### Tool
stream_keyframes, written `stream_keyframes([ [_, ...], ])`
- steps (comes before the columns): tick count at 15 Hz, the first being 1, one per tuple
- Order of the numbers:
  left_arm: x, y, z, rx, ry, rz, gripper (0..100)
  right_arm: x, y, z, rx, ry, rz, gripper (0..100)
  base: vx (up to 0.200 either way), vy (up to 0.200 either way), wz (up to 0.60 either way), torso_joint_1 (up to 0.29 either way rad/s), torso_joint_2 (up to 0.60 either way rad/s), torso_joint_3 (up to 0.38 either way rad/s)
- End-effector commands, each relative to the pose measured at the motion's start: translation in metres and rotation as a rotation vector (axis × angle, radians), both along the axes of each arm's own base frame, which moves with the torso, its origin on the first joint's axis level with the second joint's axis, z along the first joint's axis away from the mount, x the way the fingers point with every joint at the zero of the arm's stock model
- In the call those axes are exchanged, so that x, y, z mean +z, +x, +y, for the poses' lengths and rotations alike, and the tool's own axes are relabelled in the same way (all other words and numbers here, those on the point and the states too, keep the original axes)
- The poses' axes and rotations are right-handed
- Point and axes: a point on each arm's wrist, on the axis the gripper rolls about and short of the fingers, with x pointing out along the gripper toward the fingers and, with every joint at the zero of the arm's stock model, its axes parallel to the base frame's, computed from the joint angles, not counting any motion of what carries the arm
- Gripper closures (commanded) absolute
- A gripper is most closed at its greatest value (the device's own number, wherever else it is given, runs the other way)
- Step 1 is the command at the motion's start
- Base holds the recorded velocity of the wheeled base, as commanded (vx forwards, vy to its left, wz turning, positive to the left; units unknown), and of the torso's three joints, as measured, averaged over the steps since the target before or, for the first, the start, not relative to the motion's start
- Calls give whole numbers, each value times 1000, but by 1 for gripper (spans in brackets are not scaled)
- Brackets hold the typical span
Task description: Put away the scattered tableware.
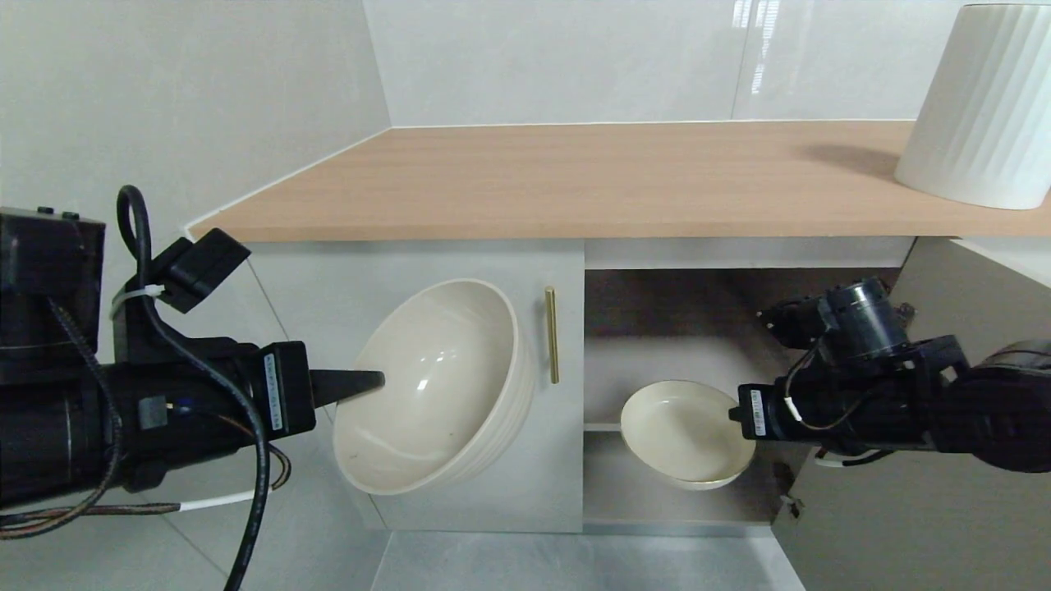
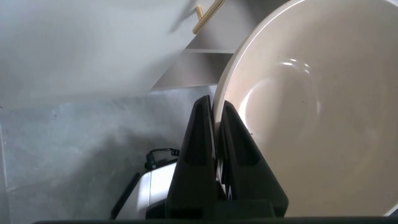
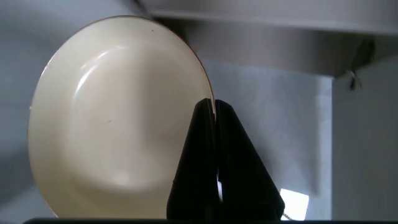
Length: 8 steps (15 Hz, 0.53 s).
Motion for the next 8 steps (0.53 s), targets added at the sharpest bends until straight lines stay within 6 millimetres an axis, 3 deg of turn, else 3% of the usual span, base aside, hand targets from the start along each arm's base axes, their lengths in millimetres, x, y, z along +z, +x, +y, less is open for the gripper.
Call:
stream_keyframes([
  [1, -3, 3, -1, 1, 5, 12, 100, -58, 36, 9, -57, -49, 40, 100, 0, 0, 0, 0, 0, 0],
  [4, -5, 5, -2, 1, 9, 22, 100, -91, 60, 8, -147, -68, -24, 100, 0, 0, 0, 0, 0, 0],
  [8, -6, 5, -2, 1, 11, 25, 100, -109, 87, 5, -245, -40, -58, 100, 0, 0, 0, 0, 0, 0],
])
